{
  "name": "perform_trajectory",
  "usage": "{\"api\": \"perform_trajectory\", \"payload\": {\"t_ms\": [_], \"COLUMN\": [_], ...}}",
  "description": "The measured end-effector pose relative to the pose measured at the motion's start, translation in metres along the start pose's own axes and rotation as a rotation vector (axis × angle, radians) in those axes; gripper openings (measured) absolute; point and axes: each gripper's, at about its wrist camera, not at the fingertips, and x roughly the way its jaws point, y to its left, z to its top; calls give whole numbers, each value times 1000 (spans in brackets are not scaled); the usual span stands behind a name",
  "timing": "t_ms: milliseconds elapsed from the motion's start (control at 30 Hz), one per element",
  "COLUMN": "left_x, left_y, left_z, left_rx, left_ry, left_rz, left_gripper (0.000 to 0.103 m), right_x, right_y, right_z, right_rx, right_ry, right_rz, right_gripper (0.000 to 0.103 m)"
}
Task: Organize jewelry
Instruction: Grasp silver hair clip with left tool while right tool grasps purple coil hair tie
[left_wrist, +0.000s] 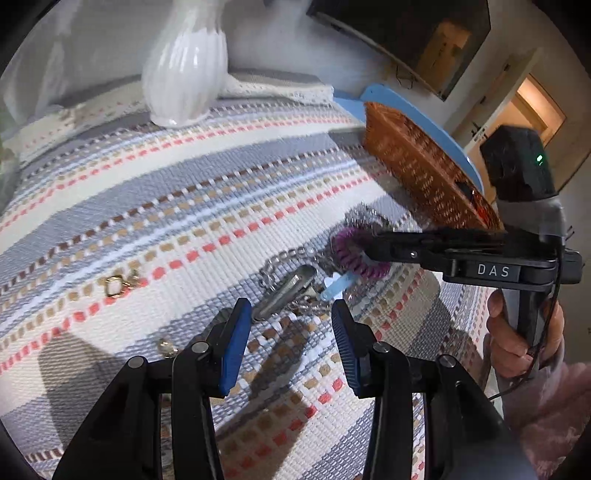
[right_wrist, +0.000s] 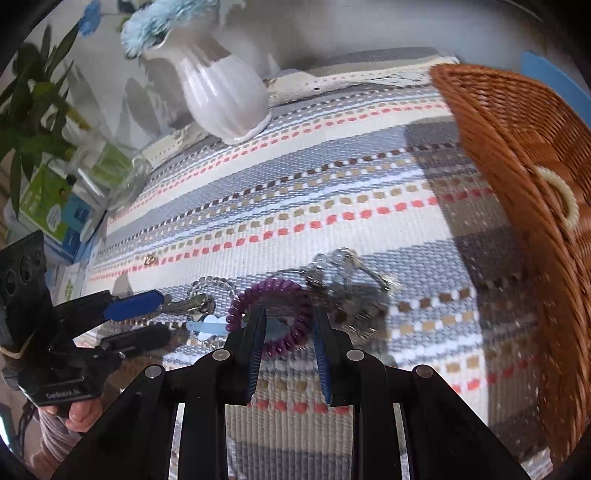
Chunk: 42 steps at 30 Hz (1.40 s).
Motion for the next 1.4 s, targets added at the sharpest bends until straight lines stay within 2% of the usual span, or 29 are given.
{"api": "perform_trajectory", "payload": {"t_ms": [67,133,167,267,433,600,667,700,733,767,800,867,900,1067,1167,1233,1267,1300,1400], "left_x": [1,1,2,4,5,7,6,5,5,3,-1,-10,-15,-26,-26,-25,-25,-26,-26], "left_y": [-1,-2,-2,0,2,1,0,-1,-1,-3,-4,-5,-4,3,6,8,8,8,8], "left_z": [-1,-2,-1,-2,-1,0,0,0,-1,-1,-1,2,2,3,3,1,1,0,-1], "left_rx": [11,11,9,10,-1,-12,-10,-6,0,6,12,12,9,-12,-14,-19,-22,-24,-29], "left_ry": [-5,-6,-6,-6,-2,-5,-11,-19,-20,-30,-50,-90,-110,-144,-131,-122,-121,-121,-126], "left_rz": [4,-11,-17,-22,-70,-81,-76,-69,-63,-59,-52,-62,-73,-85,-96,-104,-108,-110,-120], "left_gripper": [46,45,43,26,26,25,25,10,10,10,10,8,0,0,0,0,0,0,0], "right_x": [3,6,5,-6,-10,4,9,9,9,8,7,1,-6,-34,-40,-38,-37,-37,-35], "right_y": [5,3,-1,-10,-13,-2,4,9,10,11,10,7,6,8,12,17,19,22,32], "right_z": [-1,-1,-1,-3,0,3,3,3,2,1,1,0,-1,-3,-6,-9,-13,-17,-29], "right_rx": [-28,-13,6,38,32,0,-22,-47,-56,-59,-51,-47,-42,-46,-72,-89,-97,-104,-166], "right_ry": [-4,11,13,-18,-24,10,20,12,12,7,2,-11,-32,-98,-99,-83,-80,-80,-68], "right_rz": [-18,22,48,78,49,41,8,-18,-26,-25,-19,-1,12,45,35,23,12,10,-3], "right_gripper": [32,33,33,32,28,27,27,27,27,24,16,5,5,5,10,24,38,43,42]}}
